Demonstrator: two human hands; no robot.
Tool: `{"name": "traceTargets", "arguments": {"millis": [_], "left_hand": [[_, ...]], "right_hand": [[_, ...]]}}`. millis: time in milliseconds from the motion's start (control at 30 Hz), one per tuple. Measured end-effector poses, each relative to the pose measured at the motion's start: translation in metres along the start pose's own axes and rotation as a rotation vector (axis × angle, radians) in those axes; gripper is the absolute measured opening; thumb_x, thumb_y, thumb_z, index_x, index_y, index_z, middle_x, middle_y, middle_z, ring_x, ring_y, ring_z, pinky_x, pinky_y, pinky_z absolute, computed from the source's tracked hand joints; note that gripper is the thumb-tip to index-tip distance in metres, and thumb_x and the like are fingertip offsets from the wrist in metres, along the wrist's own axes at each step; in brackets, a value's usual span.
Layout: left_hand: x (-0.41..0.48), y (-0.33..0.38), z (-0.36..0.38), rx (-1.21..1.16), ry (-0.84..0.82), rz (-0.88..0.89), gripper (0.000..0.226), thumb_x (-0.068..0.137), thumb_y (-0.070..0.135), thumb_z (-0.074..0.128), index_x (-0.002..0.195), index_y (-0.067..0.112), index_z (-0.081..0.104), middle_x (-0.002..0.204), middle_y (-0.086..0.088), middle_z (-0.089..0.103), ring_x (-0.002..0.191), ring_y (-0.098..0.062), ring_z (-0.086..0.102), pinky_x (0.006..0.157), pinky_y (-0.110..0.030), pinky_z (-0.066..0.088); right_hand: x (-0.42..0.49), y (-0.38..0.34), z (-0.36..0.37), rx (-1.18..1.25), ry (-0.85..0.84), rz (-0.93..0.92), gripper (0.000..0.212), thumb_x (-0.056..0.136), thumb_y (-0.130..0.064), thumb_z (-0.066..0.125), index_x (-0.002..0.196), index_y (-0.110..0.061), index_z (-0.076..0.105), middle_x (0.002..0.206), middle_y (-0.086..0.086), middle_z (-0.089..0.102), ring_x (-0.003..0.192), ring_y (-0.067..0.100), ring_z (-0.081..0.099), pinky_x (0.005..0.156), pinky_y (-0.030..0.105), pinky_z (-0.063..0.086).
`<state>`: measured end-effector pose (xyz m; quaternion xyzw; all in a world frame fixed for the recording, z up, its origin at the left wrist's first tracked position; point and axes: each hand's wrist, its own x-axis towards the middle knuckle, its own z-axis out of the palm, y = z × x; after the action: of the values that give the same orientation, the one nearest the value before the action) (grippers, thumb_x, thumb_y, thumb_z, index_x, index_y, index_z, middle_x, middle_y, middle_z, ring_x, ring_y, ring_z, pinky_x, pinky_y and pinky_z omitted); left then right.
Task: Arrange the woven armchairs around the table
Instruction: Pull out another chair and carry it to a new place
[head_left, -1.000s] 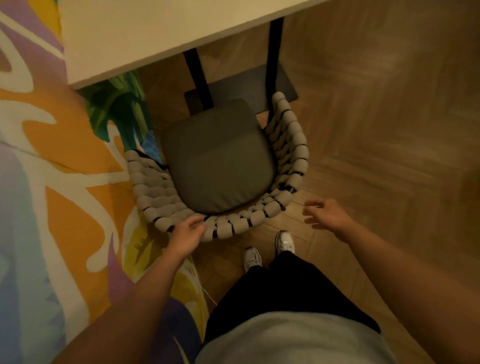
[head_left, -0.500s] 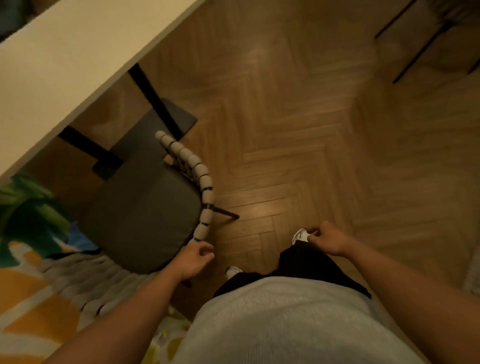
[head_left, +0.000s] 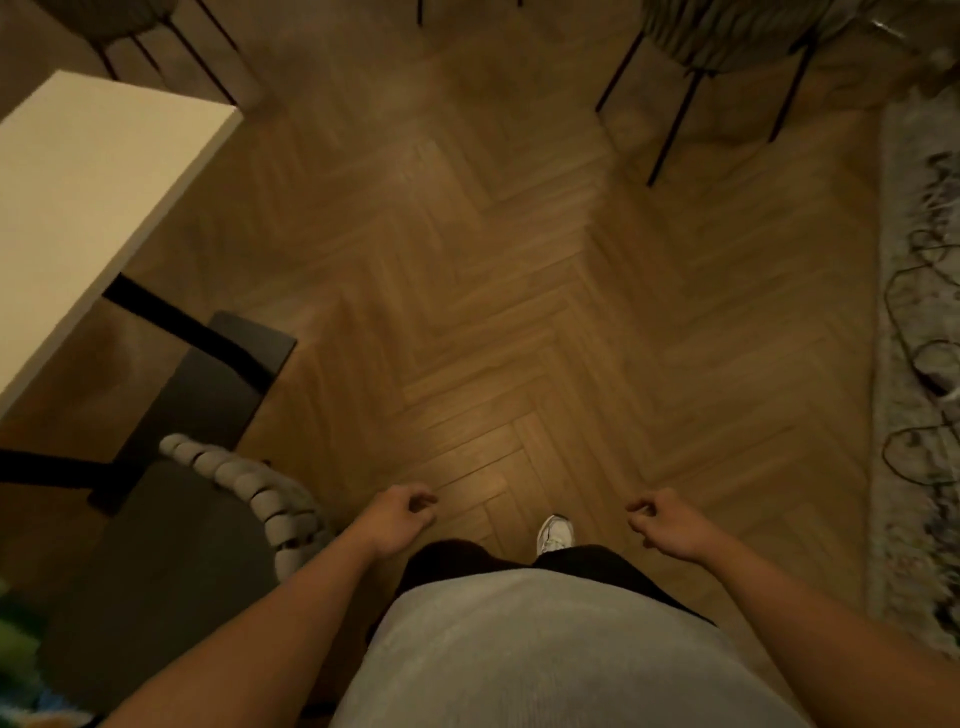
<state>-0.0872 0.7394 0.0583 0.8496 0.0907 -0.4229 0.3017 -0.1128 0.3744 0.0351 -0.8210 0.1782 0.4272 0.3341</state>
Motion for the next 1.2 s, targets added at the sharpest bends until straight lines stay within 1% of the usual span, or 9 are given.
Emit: {"name": "traceTargets", "arguments": {"millis": [133,267,433,600,700,767,900,1067,1200], "left_hand": [[0.043,0.048,-0.021,-0.144,0.026,0.018,0.025,0.102,0.024,0.056,0.127,0.024,0.063,0.117,0.001,0.065,0.108,-0.018,0.065,0.083,-0.027,0.050],[0.086,0.072,-0.044,-0.074,-0.066,0.000,0.030,0.103,0.025,0.054,0.133,0.022,0.059,0.125,-0.001,0.063,0.105,-0.015,0.064,0.086,-0.027,0.051],[0.165,0.096,-0.099,-0.009,-0.125,-0.051,0.034,0.104,0.019,0.052,0.136,0.011,0.057,0.124,-0.009,0.064,0.108,-0.026,0.066,0.090,-0.033,0.054],[0.243,0.135,-0.174,0.069,-0.152,-0.024,0.034,0.102,0.021,0.054,0.134,0.010,0.060,0.121,-0.010,0.067,0.098,-0.021,0.065,0.095,-0.037,0.053],[0.280,0.166,-0.221,0.112,-0.159,0.023,0.035,0.103,0.021,0.054,0.135,0.009,0.059,0.127,-0.011,0.064,0.107,-0.022,0.064,0.098,-0.034,0.052],[0.303,0.189,-0.254,0.142,-0.155,0.046,0.035,0.103,0.021,0.054,0.135,0.009,0.059,0.128,-0.011,0.064,0.106,-0.021,0.063,0.094,-0.029,0.050],[0.346,0.229,-0.302,0.144,-0.109,0.046,0.032,0.103,0.019,0.055,0.132,0.007,0.061,0.116,-0.009,0.067,0.096,-0.022,0.066,0.086,-0.029,0.051],[0.406,0.277,-0.338,0.139,-0.119,-0.001,0.032,0.102,0.019,0.055,0.131,0.008,0.061,0.108,-0.007,0.065,0.095,-0.022,0.066,0.079,-0.025,0.049],[0.451,0.329,-0.363,0.126,-0.116,-0.028,0.032,0.103,0.018,0.054,0.133,0.007,0.059,0.118,-0.012,0.065,0.098,-0.023,0.065,0.083,-0.025,0.050]], "right_hand": [[0.020,-0.008,-0.032,0.000,-0.003,0.018,0.034,0.099,-0.012,0.054,0.130,-0.002,0.060,0.085,0.008,0.063,0.074,0.017,0.059,0.054,0.019,0.042],[0.051,-0.028,-0.067,0.027,-0.005,0.028,0.030,0.100,-0.014,0.054,0.127,-0.003,0.062,0.084,0.006,0.062,0.071,0.016,0.060,0.060,0.023,0.044],[0.108,-0.058,-0.122,0.031,0.044,0.075,0.029,0.100,-0.017,0.055,0.124,-0.005,0.063,0.082,0.004,0.064,0.068,0.013,0.059,0.058,0.018,0.043],[0.163,-0.101,-0.186,0.086,0.097,0.134,0.032,0.098,-0.017,0.056,0.125,-0.002,0.063,0.082,0.000,0.063,0.074,0.016,0.060,0.078,0.031,0.050],[0.186,-0.141,-0.224,0.141,0.126,0.119,0.029,0.100,-0.016,0.053,0.125,-0.004,0.061,0.088,0.005,0.065,0.080,0.018,0.062,0.074,0.028,0.050],[0.205,-0.163,-0.248,0.191,0.144,0.095,0.030,0.100,-0.015,0.054,0.126,-0.002,0.061,0.084,0.002,0.066,0.081,0.018,0.064,0.074,0.028,0.053],[0.244,-0.201,-0.296,0.203,0.184,0.059,0.030,0.099,-0.016,0.055,0.126,-0.005,0.062,0.086,-0.002,0.066,0.077,0.011,0.063,0.065,0.021,0.047],[0.313,-0.224,-0.365,0.180,0.187,0.076,0.032,0.100,-0.017,0.054,0.128,-0.004,0.062,0.111,0.009,0.067,0.099,0.024,0.065,0.081,0.028,0.050],[0.364,-0.244,-0.431,0.156,0.157,0.043,0.030,0.101,-0.016,0.053,0.127,-0.004,0.063,0.098,0.001,0.064,0.084,0.016,0.061,0.064,0.017,0.043]]}}
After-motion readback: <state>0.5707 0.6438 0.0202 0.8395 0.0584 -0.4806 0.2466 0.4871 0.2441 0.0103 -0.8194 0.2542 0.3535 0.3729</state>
